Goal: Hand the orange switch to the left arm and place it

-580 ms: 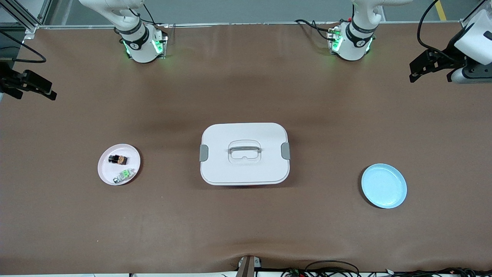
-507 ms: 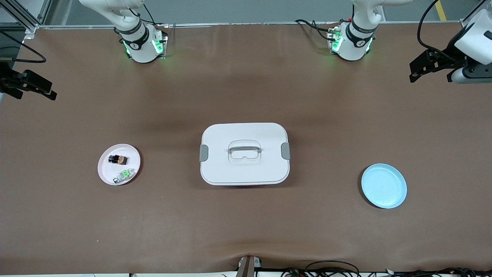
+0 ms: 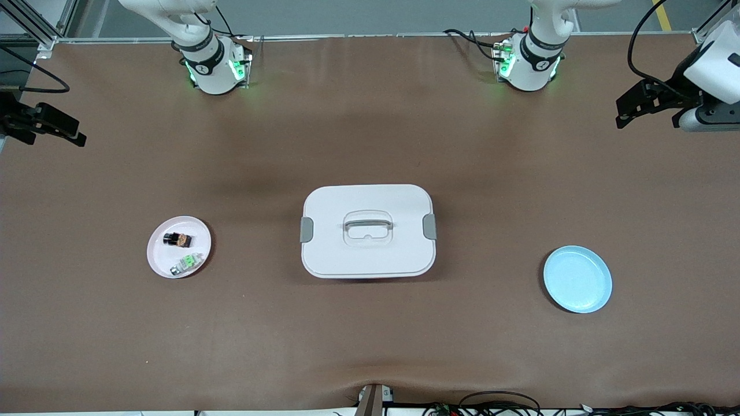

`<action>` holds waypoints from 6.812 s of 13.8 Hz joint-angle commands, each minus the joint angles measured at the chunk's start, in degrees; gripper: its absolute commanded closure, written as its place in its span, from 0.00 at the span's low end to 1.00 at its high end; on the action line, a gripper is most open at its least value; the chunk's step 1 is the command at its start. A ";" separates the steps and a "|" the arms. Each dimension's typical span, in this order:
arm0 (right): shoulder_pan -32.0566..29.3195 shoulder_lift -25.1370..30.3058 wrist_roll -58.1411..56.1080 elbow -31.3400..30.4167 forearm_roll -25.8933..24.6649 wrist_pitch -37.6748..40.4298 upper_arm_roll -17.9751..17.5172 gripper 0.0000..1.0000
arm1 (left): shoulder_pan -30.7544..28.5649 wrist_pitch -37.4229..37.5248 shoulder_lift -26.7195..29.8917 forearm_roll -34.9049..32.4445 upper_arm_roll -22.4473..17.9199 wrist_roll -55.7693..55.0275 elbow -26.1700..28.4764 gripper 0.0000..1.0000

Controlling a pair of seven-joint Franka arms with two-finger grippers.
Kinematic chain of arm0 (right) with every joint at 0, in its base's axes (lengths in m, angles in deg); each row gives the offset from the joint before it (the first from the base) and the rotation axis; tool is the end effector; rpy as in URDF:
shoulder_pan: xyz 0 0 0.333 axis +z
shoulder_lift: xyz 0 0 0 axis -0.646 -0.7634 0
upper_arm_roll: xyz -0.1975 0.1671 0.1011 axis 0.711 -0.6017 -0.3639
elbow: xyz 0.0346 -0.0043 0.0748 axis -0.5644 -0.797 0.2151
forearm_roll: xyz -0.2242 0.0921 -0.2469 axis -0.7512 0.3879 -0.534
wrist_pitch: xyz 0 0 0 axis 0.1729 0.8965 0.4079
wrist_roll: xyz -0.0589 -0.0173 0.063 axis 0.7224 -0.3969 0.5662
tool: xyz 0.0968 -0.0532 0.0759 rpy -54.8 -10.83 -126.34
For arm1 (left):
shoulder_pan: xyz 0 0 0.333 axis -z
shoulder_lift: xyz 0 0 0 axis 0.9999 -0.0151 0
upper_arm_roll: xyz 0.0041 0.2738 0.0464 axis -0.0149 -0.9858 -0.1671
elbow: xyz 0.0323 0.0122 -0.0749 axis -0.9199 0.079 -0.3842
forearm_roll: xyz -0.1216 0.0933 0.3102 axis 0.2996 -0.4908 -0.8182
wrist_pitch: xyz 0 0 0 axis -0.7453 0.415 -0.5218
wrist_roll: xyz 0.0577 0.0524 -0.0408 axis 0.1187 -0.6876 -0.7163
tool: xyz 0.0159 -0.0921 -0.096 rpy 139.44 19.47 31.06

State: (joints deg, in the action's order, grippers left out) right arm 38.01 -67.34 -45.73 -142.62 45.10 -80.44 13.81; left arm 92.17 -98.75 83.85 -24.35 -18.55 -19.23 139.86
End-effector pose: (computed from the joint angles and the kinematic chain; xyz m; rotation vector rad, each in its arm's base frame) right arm 0.4858 -0.0191 0.5780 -3.1114 0.1080 0.0893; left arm 0.4712 -0.0595 0.5928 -3.1130 0.0304 0.0533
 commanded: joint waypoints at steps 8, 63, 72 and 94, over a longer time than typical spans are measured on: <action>-0.58 0.44 -0.02 0.22 -0.10 0.44 -0.46 0.00 | 0.48 1.27 -0.75 0.24 0.01 0.10 -1.76 0.00; -0.67 0.35 -0.02 0.14 -0.19 0.62 -0.37 0.00 | -0.31 1.27 -0.57 0.33 -0.08 0.18 -1.76 0.00; -1.55 -4.03 -0.02 0.22 -1.41 -1.05 -0.20 0.00 | -0.49 1.36 -0.57 0.33 -0.17 0.27 -1.76 0.00; -2.78 -19.34 0.42 -19.71 -1.16 -36.10 -0.29 0.00 | -1.63 1.09 -0.83 0.59 -0.17 0.10 -1.32 0.00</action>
State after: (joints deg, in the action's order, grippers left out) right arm 36.61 -88.31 -45.70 -157.82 43.56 -112.53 14.43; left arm 91.01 -98.50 83.12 -24.36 -18.81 -19.28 139.39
